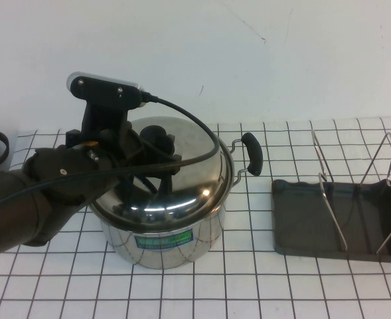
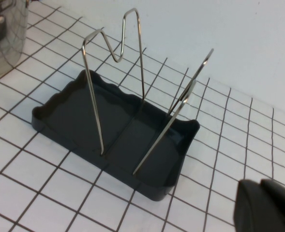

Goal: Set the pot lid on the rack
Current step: Open the pot

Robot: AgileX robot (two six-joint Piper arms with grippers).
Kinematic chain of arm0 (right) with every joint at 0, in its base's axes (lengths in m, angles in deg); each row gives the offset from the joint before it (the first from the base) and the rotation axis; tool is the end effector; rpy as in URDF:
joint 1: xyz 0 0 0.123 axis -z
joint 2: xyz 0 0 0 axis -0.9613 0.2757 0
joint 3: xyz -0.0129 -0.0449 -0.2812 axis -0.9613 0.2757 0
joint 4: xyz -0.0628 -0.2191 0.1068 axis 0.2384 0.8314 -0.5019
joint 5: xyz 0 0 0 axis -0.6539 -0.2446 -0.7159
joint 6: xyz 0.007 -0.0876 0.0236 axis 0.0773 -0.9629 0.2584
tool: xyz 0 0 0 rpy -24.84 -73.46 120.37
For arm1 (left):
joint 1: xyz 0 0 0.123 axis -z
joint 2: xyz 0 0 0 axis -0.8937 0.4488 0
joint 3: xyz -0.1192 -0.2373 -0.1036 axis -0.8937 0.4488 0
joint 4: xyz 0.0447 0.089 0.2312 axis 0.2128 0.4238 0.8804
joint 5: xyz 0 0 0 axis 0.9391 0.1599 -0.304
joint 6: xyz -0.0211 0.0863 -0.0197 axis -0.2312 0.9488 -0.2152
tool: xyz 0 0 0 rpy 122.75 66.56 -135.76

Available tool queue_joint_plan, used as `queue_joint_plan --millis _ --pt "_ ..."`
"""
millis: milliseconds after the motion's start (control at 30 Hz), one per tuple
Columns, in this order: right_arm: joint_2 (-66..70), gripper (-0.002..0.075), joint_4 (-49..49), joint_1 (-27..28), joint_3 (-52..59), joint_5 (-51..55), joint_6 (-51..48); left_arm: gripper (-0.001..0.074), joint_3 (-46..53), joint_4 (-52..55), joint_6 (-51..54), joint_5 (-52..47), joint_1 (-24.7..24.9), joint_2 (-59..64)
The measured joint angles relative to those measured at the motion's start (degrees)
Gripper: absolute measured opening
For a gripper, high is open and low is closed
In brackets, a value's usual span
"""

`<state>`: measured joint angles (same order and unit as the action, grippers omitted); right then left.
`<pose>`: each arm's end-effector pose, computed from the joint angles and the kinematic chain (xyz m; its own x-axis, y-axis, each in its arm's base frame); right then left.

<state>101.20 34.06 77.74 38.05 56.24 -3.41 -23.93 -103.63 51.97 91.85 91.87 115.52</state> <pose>0.0607 0.0140 0.2614 -0.2489 -0.4049 -0.8798 -0.2522 0.9042 -0.3447 0.2980 -0.1440 0.2635 -0.4187 0.0437 -0.9071 0.2656 0.9610 -0.0763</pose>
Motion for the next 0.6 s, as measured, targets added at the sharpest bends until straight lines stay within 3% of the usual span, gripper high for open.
queue_joint_plan --millis 600 --pt "0.0 -0.0002 0.0 0.0 0.0 0.0 0.0 0.0584 0.0 0.0 0.27 0.9 0.0 0.72"
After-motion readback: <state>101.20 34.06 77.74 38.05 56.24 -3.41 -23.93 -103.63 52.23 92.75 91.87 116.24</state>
